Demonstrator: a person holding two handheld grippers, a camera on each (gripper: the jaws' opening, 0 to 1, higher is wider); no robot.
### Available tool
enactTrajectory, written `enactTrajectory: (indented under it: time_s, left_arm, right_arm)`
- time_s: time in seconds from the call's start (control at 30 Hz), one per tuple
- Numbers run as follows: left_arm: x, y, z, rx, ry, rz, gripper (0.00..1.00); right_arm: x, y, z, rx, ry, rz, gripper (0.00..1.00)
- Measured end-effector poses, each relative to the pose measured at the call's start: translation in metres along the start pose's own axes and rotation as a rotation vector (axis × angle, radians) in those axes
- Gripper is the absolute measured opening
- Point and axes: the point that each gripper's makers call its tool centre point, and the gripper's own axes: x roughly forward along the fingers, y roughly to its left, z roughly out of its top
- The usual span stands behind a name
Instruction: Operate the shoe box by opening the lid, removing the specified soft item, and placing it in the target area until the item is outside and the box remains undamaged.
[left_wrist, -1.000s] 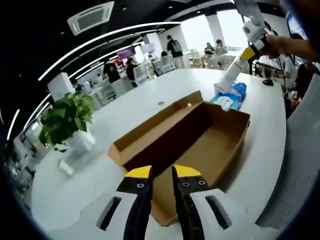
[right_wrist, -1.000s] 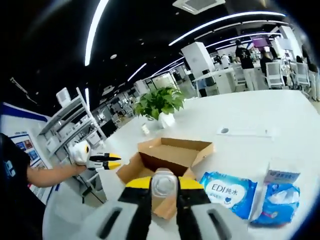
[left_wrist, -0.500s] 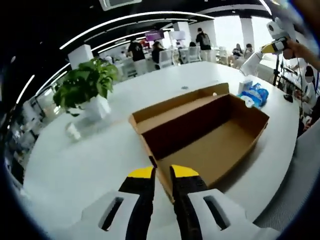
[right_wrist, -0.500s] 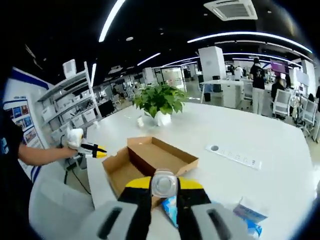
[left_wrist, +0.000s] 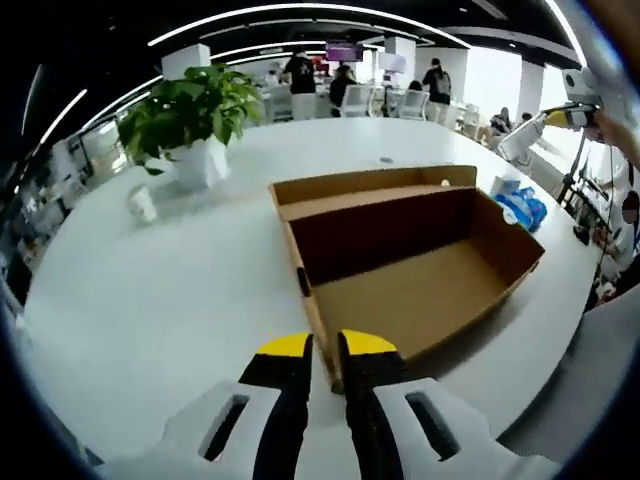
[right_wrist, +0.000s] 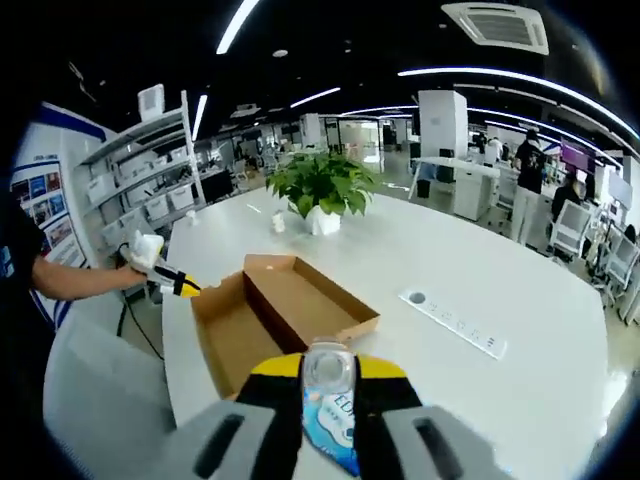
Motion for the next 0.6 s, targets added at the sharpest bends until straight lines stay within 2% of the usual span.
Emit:
enactTrajectory:
  time_s: [0.07,0.17,0.3,0.37,0.6]
  left_arm:
    - [0.001,0.001,-0.003,0.002,0.011,0.011,0.05]
    - [0.001,0.002,-0.004,-0.056,0.008,0.013,0.04]
    - [0.001,0.002,-0.005,-0.067,0.018,0.013,0.04]
    - [0.001,0.002,-0.005,-0.114,0.027,0.022,0.03]
    - [0.002,0.007,-0.005,-0.131,0.024,0.055,0.02]
  right_arm:
    - [0.001,-0.002,0.0,-0.004,0.006,0.0,0.13]
    - [0.006,-0.008,-0.003,-0.05,0.04,0.006,0.13]
    - [0.014,-0.016,-0.008,-0.092,0.09,0.008,0.13]
    - [0.018,-0.02,-0.011,-0.115,0.114,0.022,0.13]
    - [0.035,-0.036,-0.024,-0.154,0.189,0.037,0.13]
